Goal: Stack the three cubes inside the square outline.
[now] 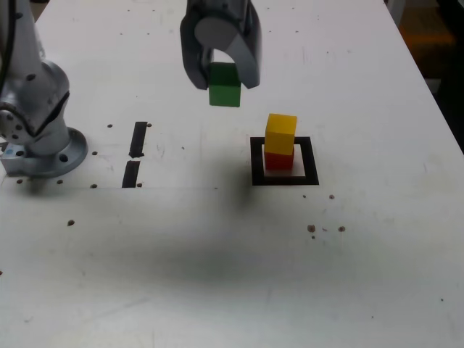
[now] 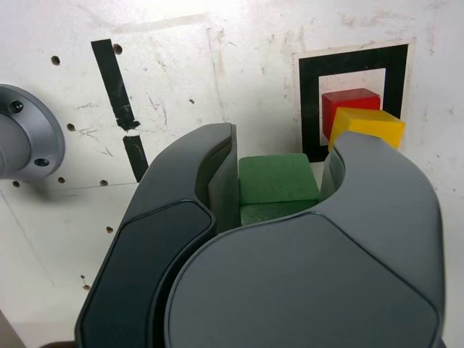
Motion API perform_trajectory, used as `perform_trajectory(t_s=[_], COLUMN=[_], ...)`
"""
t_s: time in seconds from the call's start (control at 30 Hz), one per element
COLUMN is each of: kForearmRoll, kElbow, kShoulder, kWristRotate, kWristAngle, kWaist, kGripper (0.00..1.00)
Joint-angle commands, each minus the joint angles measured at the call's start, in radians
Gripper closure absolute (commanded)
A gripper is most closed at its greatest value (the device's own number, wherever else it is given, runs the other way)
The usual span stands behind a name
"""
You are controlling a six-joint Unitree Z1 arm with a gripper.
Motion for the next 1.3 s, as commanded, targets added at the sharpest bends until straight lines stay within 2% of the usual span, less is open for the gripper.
perform_trajectory(t_s=[0.0,0.3,0.57,0.83,1.13,1.2,1.27], kForearmRoll=[0.011,0.022,0.008,-0.013,-0.041,-0.046,-0.055], kElbow=[-0.033,-0.127,-0.178,-0.182,-0.169,-0.164,-0.154], kShoulder=[0.015,0.084,0.161,0.192,0.203,0.204,0.206], kWristRotate=[0.009,0.041,0.066,0.092,0.115,0.118,0.124], kWristAngle=[-0.006,-0.053,-0.067,-0.072,-0.071,-0.072,-0.077], kWaist=[-0.002,-0.002,0.001,0.029,0.051,0.055,0.061], kGripper=[0.88,0.88,0.87,0.84,0.74,0.71,0.63])
